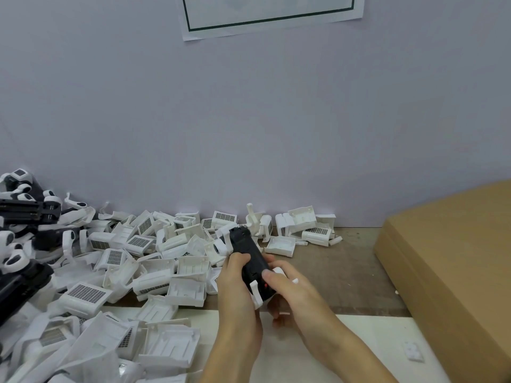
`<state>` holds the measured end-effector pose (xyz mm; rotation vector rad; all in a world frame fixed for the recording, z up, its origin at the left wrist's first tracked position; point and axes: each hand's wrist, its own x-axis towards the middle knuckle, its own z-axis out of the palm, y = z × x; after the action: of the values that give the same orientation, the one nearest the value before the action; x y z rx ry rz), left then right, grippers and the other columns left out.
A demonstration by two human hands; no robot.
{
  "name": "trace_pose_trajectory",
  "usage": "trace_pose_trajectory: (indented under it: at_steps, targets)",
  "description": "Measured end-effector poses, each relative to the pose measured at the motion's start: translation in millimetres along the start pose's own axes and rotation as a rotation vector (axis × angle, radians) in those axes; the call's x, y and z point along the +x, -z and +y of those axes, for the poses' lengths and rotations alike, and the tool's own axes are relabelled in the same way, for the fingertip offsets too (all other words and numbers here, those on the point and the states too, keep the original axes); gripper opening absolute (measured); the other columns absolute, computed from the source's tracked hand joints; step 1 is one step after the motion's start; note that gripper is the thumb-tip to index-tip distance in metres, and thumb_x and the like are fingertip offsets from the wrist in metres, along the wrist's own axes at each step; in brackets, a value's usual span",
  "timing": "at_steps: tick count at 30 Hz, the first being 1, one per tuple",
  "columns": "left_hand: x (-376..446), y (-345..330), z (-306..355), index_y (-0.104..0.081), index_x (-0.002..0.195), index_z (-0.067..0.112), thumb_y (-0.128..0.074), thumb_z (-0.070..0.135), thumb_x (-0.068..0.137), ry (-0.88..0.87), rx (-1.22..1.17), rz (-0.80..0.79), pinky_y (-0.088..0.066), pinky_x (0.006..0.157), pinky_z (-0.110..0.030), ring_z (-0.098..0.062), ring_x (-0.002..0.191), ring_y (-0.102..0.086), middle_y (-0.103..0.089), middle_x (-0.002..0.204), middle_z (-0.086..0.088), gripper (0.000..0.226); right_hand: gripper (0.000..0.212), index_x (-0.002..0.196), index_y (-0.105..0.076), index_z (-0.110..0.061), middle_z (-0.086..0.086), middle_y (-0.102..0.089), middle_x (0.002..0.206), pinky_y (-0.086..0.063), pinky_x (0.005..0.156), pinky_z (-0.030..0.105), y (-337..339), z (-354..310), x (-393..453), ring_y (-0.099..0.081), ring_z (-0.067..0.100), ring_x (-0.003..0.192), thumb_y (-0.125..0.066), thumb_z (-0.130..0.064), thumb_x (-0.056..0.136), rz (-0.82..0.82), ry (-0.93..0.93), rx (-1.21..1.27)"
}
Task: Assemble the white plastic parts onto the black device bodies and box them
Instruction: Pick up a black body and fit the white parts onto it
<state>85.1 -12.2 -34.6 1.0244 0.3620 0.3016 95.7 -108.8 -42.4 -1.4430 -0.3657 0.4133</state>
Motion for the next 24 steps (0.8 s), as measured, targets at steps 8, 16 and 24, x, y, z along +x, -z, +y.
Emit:
trace_pose_trajectory:
  at_steps: [8, 16, 24]
  targets:
    - [-3.0, -0.2, 1.4, -0.061, 0.091, 0.008, -0.052, 0.029, 0.087, 0.028, -0.034, -0.004, -0.034, 0.047, -0.026, -0.025, 0.052, -0.05, -0.055, 0.067, -0.01, 0.023, 0.038, 0.098, -0.069, -0.044, -0.011, -0.063, 0.071, -0.044, 0.059, 0.024, 2.8, 1.2, 0.7, -0.051, 0.009, 0.06, -0.055, -0.024, 0.069, -0.058, 0.002, 0.045]
    - [-3.5, -1.6, 2.2, -0.058, 0.114, -0.008, -0.051, 0.025, 0.089, -0.012, -0.035, 0.008, -0.035, 0.057, -0.034, -0.033, 0.079, -0.049, -0.051, 0.09, -0.017, 0.042, 0.037, 0.098, -0.068, -0.047, -0.011, -0.062, 0.07, -0.044, 0.055, 0.025, 4.4, 4.3, 3.1, -0.051, 0.008, 0.057, -0.054, -0.029, 0.069, -0.047, -0.006, 0.028]
    - [-2.5, 0.6, -0.8, -0.061, 0.111, -0.005, -0.052, 0.027, 0.087, -0.02, -0.032, -0.01, -0.04, 0.056, -0.035, -0.033, 0.079, -0.054, -0.057, 0.089, -0.018, 0.041, 0.038, 0.097, -0.066, -0.051, -0.017, -0.062, 0.067, -0.043, 0.054, 0.023, 2.8, 2.8, 1.8, -0.052, 0.003, 0.054, -0.051, -0.029, 0.07, -0.045, -0.01, -0.003]
